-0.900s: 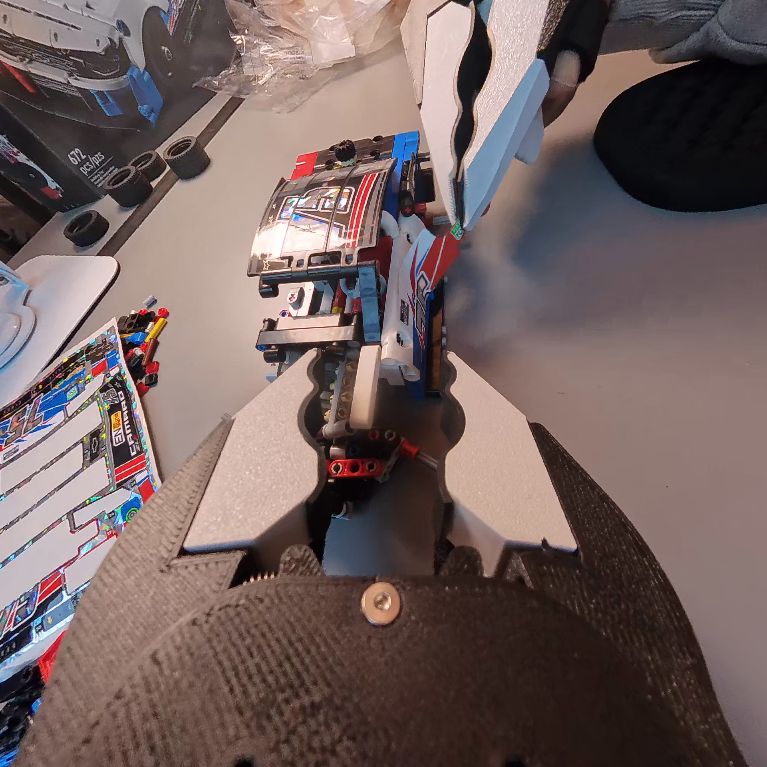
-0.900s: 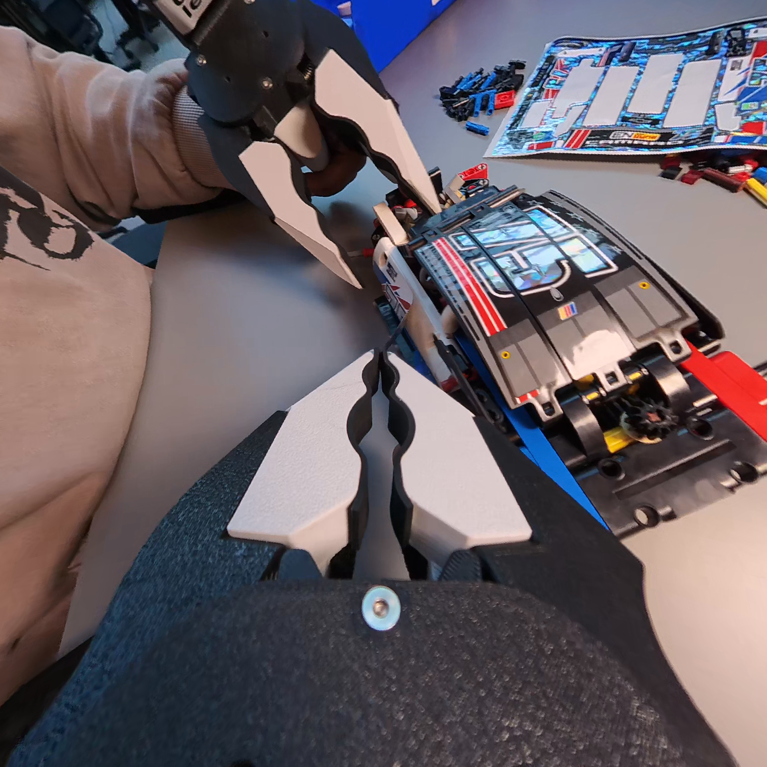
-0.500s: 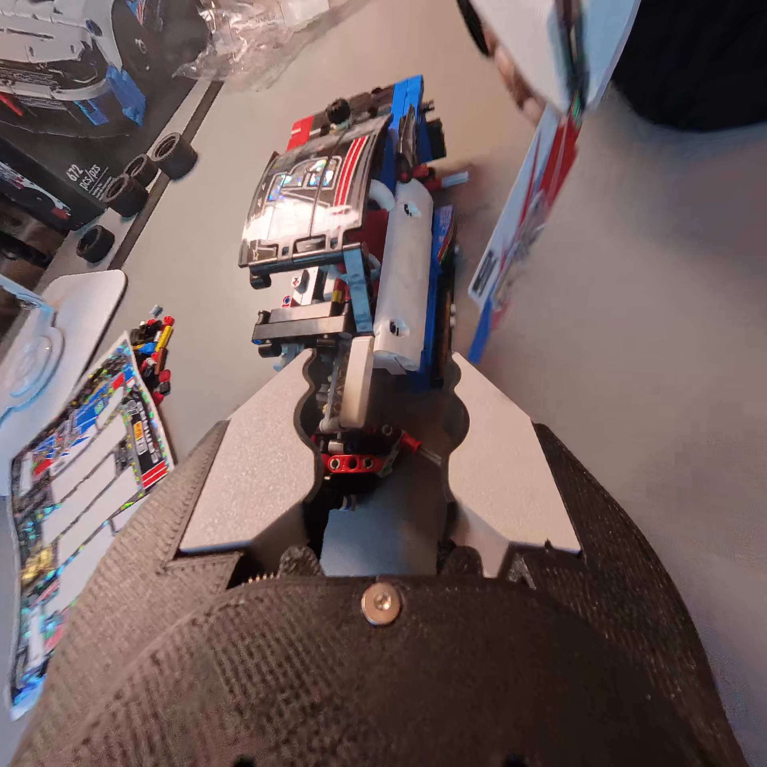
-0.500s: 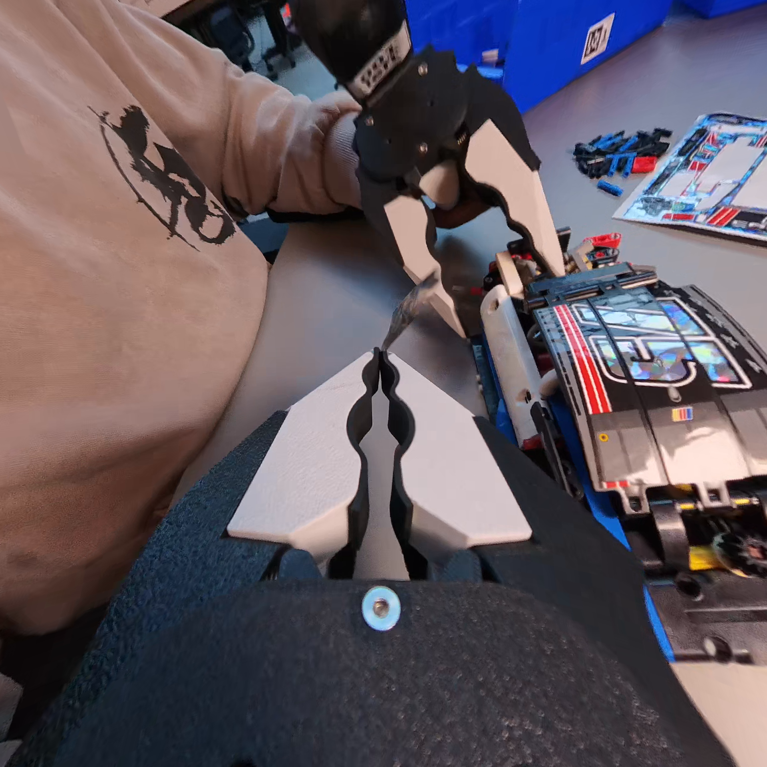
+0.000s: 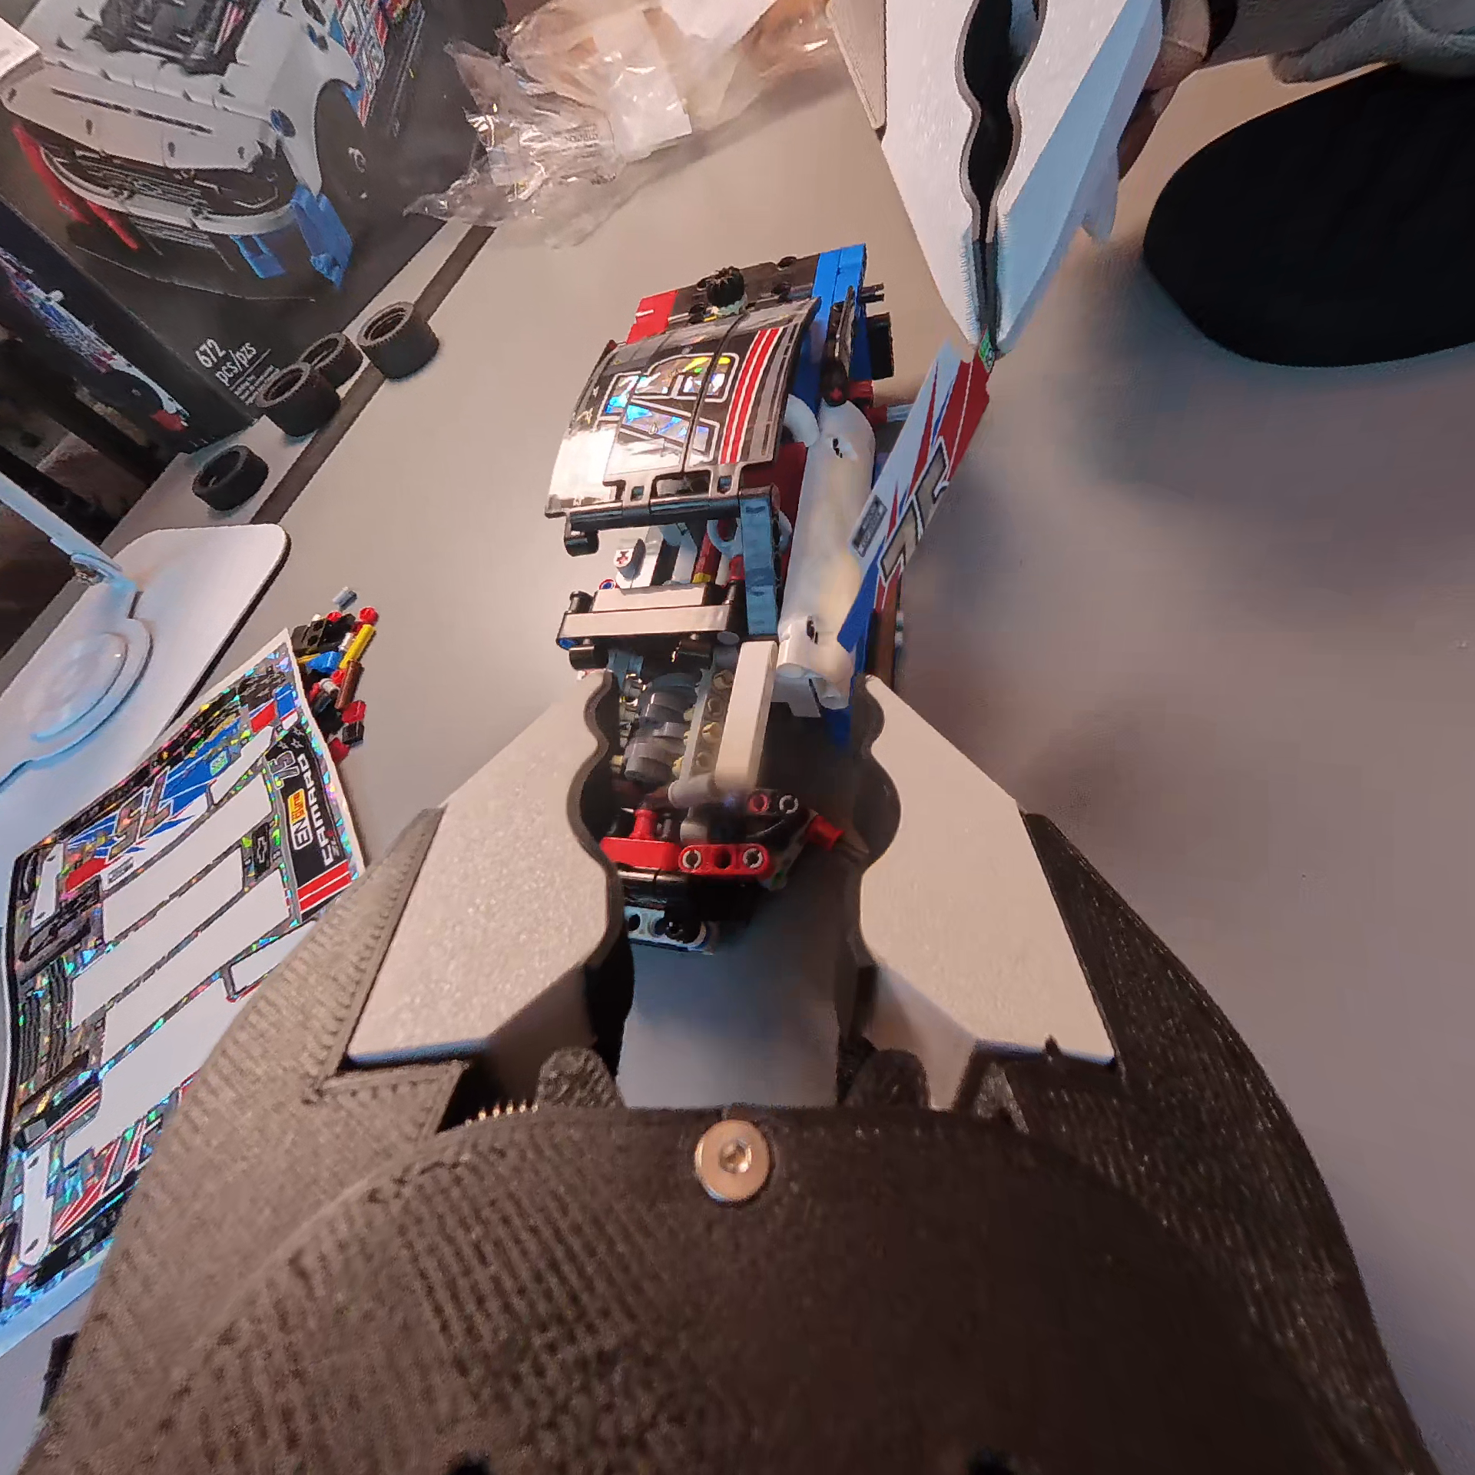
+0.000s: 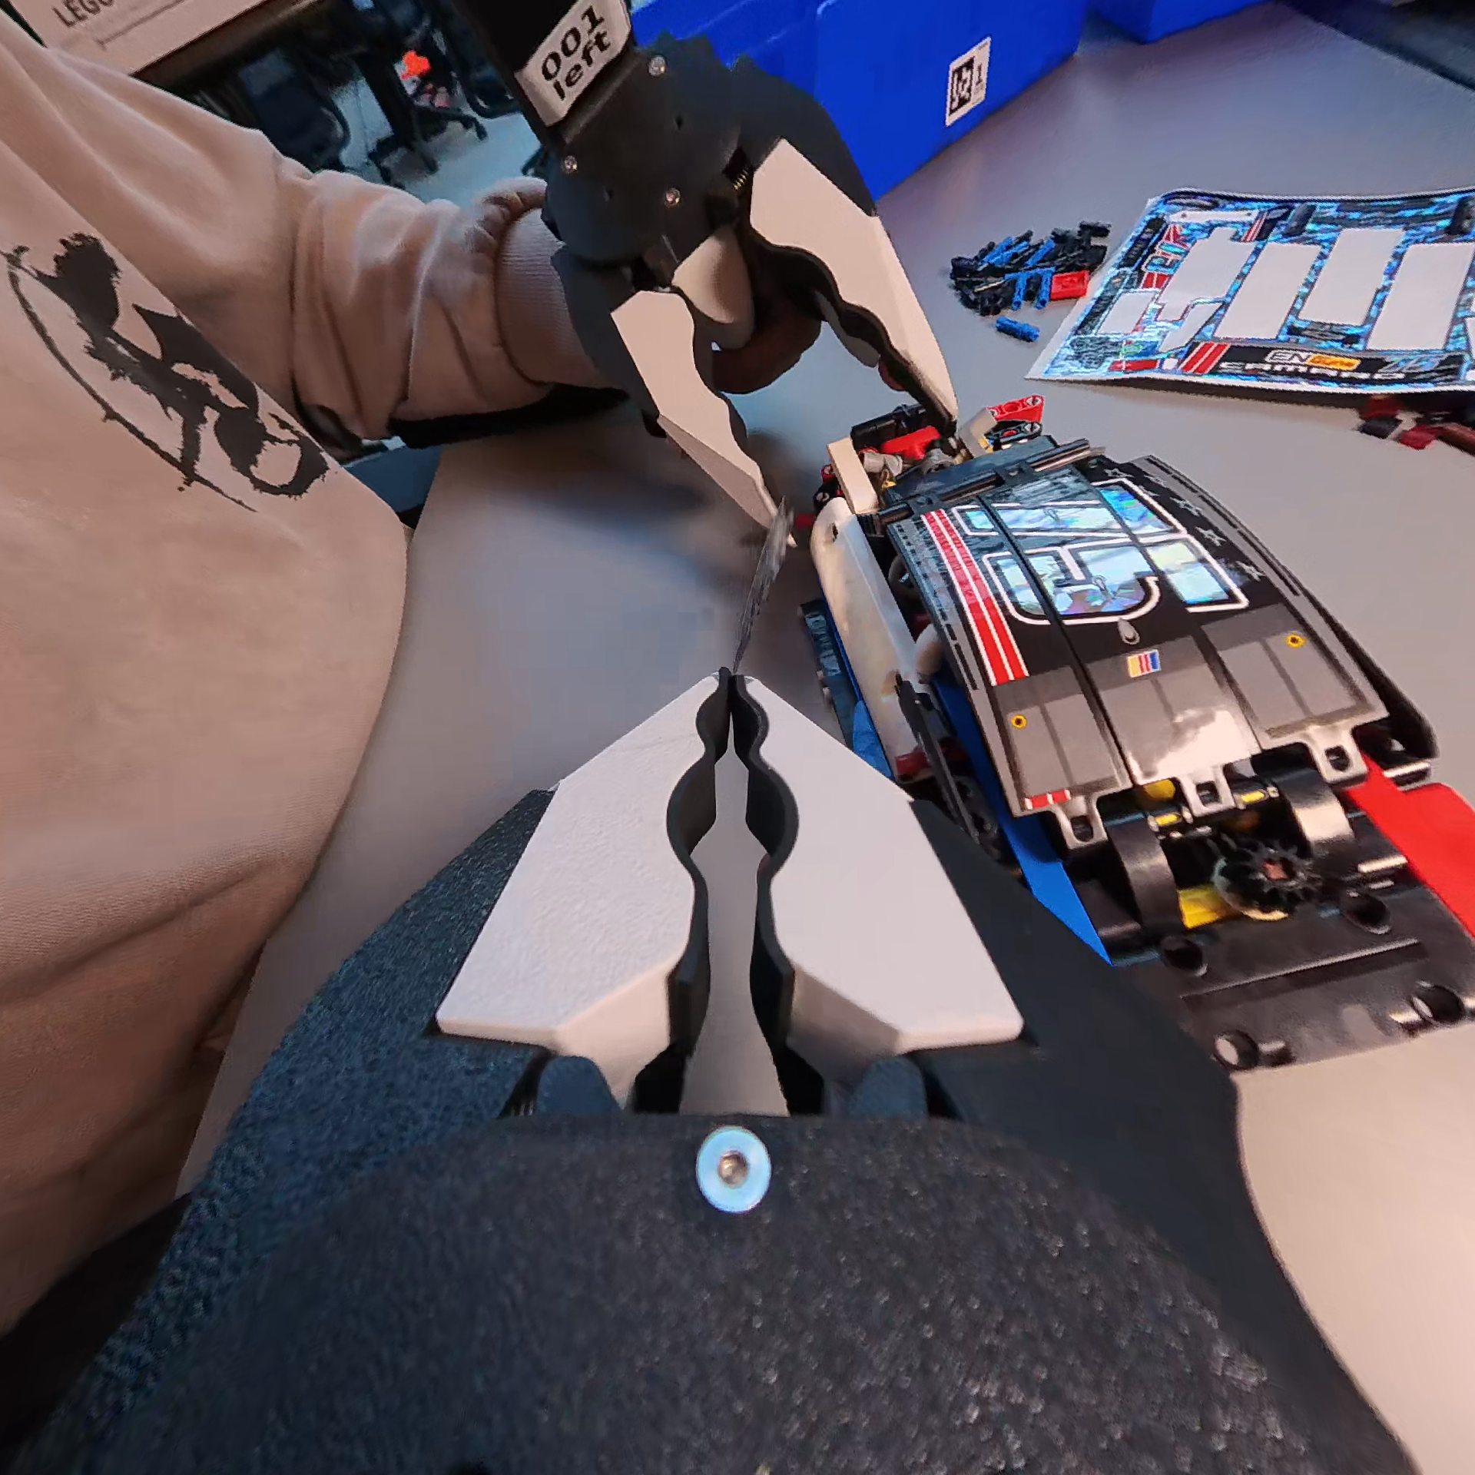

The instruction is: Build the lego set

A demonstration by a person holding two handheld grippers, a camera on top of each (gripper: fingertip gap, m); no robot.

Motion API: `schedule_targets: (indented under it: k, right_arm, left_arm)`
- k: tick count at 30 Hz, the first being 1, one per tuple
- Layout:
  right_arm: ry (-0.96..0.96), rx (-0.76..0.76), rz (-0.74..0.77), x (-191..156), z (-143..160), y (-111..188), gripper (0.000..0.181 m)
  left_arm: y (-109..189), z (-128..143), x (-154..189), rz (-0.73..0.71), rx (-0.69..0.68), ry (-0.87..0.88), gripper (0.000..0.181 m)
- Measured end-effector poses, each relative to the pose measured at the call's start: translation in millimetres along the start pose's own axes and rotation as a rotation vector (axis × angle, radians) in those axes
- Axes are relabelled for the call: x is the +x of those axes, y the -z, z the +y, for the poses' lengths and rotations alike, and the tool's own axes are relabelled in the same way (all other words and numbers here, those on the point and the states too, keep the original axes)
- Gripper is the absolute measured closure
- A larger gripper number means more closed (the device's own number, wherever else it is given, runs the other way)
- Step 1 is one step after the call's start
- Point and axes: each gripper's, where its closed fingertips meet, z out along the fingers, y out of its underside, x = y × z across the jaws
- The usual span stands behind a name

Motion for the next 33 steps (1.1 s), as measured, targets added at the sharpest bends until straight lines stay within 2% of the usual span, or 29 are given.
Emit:
schedule_targets:
  k: [6, 13, 33]
  right_arm:
    - [-0.019, -0.009, 0.012, 7.2, 4.8, -2.3, 0.181]
    - [0.003, -0.020, -0.042, -3.9, 6.0, -7.9, 0.181]
    - [-0.032, -0.029, 0.014, 12.9, 12.5, -8.4, 0.181]
  left_arm:
    - [-1.7, 5.8, 3.3, 0.007, -0.028, -0.021, 0.122]
    - [-2.7, 7.1, 6.5, 0.018, -0.036, -0.030, 0.120]
    - [-3.8, 9.7, 8.9, 0.012, -0.057, -0.056, 0.120]
